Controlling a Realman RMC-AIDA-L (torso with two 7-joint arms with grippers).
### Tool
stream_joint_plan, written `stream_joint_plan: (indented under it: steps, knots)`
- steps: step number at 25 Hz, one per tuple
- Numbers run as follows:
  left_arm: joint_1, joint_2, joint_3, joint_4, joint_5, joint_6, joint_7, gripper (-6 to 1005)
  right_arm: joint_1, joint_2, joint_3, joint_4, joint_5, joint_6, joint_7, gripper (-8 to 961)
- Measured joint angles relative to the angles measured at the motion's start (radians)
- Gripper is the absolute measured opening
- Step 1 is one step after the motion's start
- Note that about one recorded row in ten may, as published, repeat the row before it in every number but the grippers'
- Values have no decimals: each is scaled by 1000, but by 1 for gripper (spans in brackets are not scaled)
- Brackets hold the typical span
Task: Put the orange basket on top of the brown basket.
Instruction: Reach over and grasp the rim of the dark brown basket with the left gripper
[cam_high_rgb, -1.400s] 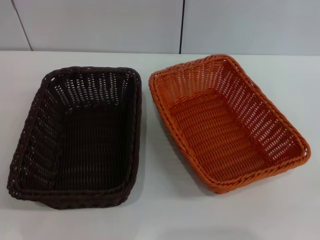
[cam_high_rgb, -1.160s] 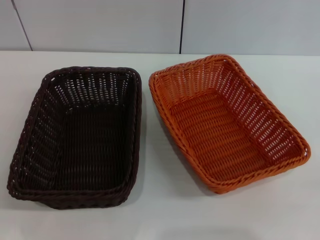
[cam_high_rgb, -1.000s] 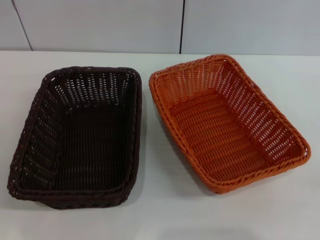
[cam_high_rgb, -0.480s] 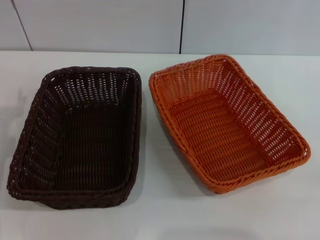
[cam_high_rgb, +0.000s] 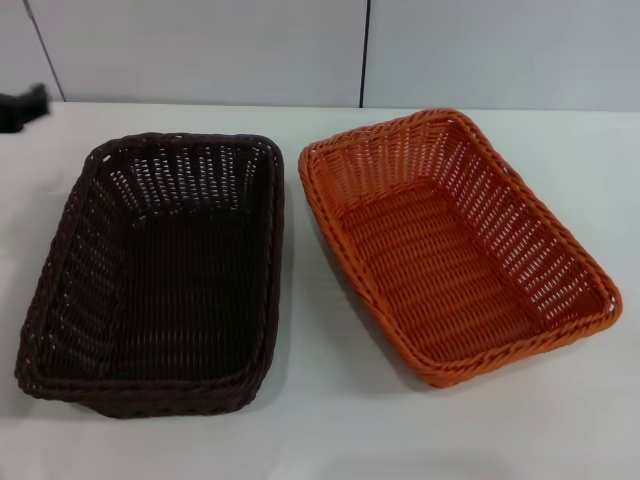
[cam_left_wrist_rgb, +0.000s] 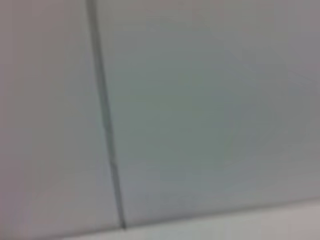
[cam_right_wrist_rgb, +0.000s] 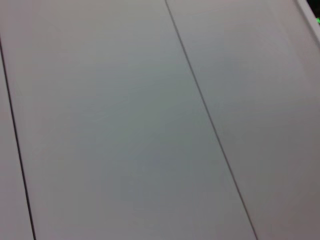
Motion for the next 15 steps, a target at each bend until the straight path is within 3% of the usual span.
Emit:
stream_joint_plan:
  steps: [2, 4, 5, 6, 7, 15]
  knots:
    - [-30, -25, -44, -80, 14, -195, 32, 794, 13, 1, 0, -14, 0, 12, 0, 556]
    - [-30, -25, -44, -80, 14, -195, 32, 794, 15, 1, 0, -15, 0, 21, 0, 556]
    - [-53, -24, -50, -124, 32, -333, 14, 793, 15, 1, 0, -15, 0, 21, 0, 556]
    - [-53, -24, -50, -124, 32, -333, 14, 793, 16, 1, 0, -15, 0, 25, 0, 556]
    - [-70, -25, -44, -151, 74, -442, -30, 793, 16, 1, -1, -15, 0, 27, 0, 557]
    - [-86, -27, 5, -142, 166, -530, -105, 792, 15, 1, -6, -21, 0, 28, 0, 557]
